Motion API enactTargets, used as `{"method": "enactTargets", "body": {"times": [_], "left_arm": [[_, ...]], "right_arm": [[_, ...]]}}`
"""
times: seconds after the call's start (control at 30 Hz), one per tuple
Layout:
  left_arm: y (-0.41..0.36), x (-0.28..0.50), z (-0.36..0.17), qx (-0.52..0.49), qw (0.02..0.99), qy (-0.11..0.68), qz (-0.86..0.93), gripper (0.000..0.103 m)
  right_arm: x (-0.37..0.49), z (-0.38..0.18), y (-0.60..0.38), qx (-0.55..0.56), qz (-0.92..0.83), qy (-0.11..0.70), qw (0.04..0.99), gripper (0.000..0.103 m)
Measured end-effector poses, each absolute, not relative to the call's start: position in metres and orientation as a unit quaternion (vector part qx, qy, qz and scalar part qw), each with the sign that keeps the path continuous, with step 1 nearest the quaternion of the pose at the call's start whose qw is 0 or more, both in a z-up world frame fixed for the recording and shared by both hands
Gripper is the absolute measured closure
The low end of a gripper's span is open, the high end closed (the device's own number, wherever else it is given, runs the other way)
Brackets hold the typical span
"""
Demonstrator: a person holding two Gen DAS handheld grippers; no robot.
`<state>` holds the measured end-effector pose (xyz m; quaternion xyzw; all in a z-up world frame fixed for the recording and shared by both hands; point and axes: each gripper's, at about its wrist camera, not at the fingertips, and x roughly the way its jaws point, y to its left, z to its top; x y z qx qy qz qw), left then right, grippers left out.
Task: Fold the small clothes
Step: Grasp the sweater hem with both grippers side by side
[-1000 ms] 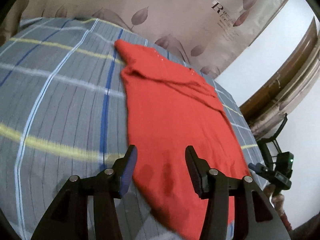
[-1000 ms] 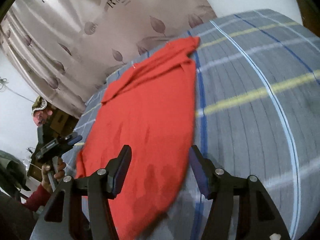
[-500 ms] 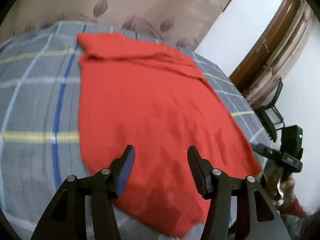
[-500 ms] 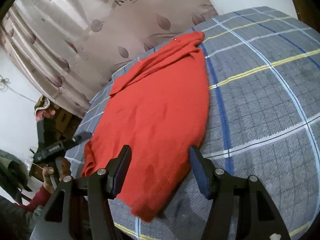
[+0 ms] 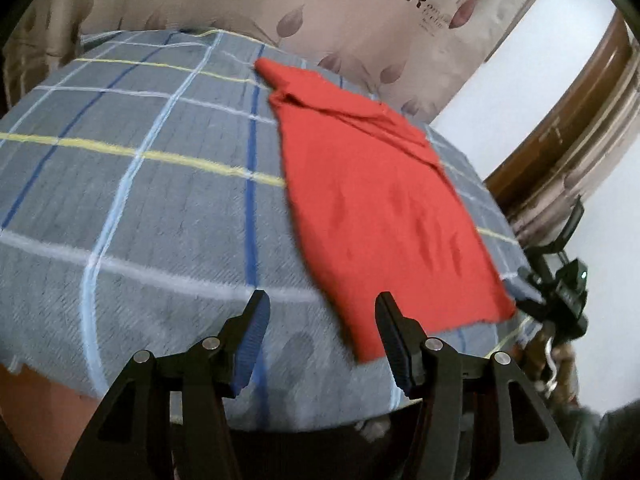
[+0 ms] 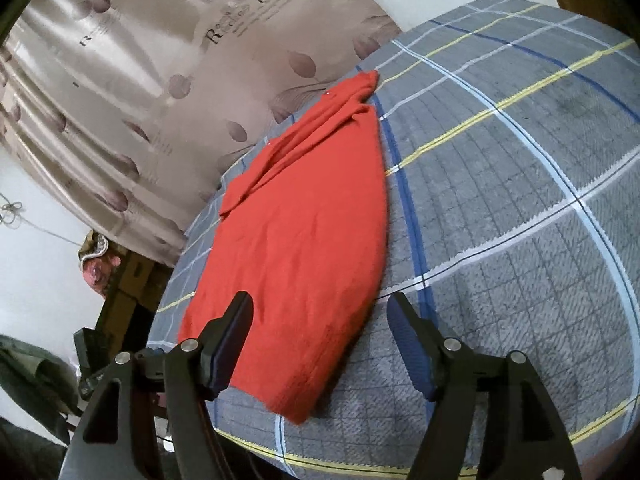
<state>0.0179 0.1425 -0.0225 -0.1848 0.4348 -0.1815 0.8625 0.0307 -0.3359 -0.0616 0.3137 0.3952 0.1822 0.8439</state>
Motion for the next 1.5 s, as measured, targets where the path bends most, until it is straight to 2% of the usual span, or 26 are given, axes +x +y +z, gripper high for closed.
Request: {"method": "enactTargets", "body": {"times": [0.2, 0.37, 0.47, 0.53, 0.6, 0.63, 0.7, 0.73, 0.77, 0.9, 1.0, 1.1, 1.2, 1.27, 1.4, 1.5], "left_arm": [[0.123, 0.058, -0.049, -0.219, 0.822, 0.474, -0.227, 0.044], [0.114, 0.065, -0.058, -0.247, 0.802, 0.468, -0.277, 0.044], [0.120, 0.067, -0.060, -0.277, 0.799, 0.458, -0.275, 0.050], [0.124, 0.065, -0.062, -0.287, 0.798, 0.457, -0.268, 0.058], [0.124, 0.063, -0.062, -0.289, 0.798, 0.456, -0.268, 0.058], [0.123, 0.063, -0.062, -0.288, 0.799, 0.456, -0.267, 0.058], [0.120, 0.062, -0.061, -0.283, 0.801, 0.456, -0.265, 0.058], [0.118, 0.064, -0.061, -0.280, 0.801, 0.457, -0.266, 0.058], [0.117, 0.064, -0.061, -0.279, 0.801, 0.457, -0.267, 0.058], [0.124, 0.062, -0.063, -0.294, 0.798, 0.453, -0.268, 0.059], [0.124, 0.056, -0.066, -0.276, 0.806, 0.456, -0.257, 0.077], [0.123, 0.051, -0.067, -0.266, 0.812, 0.452, -0.254, 0.079], [0.121, 0.052, -0.066, -0.263, 0.818, 0.452, -0.239, 0.077], [0.120, 0.054, -0.067, -0.269, 0.816, 0.451, -0.241, 0.072], [0.116, 0.057, -0.065, -0.280, 0.813, 0.447, -0.247, 0.053], [0.107, 0.059, -0.062, -0.258, 0.823, 0.444, -0.243, 0.051]], "right_arm": [[0.026, -0.068, -0.341, 0.308, 0.187, 0.392, 0.846, 0.037], [0.024, -0.069, -0.336, 0.297, 0.213, 0.396, 0.843, 0.036], [0.025, -0.069, -0.323, 0.283, 0.238, 0.406, 0.836, 0.036], [0.025, -0.070, -0.311, 0.264, 0.247, 0.413, 0.836, 0.036], [0.023, -0.069, -0.302, 0.246, 0.247, 0.412, 0.842, 0.035], [0.024, -0.069, -0.300, 0.242, 0.247, 0.414, 0.842, 0.038], [0.028, -0.073, -0.297, 0.242, 0.242, 0.423, 0.839, 0.058], [0.032, -0.077, -0.297, 0.247, 0.236, 0.435, 0.833, 0.080], [0.035, -0.081, -0.299, 0.259, 0.227, 0.443, 0.828, 0.091], [0.037, -0.086, -0.307, 0.302, 0.239, 0.448, 0.807, 0.093], [0.033, -0.087, -0.309, 0.320, 0.253, 0.447, 0.796, 0.093], [0.033, -0.090, -0.307, 0.310, 0.256, 0.450, 0.797, 0.093], [0.035, -0.090, -0.307, 0.323, 0.261, 0.449, 0.791, 0.090], [0.037, -0.088, -0.306, 0.317, 0.259, 0.449, 0.794, 0.086], [0.039, -0.086, -0.300, 0.305, 0.256, 0.444, 0.802, 0.083], [0.042, -0.085, -0.299, 0.303, 0.254, 0.441, 0.806, 0.082]]}}
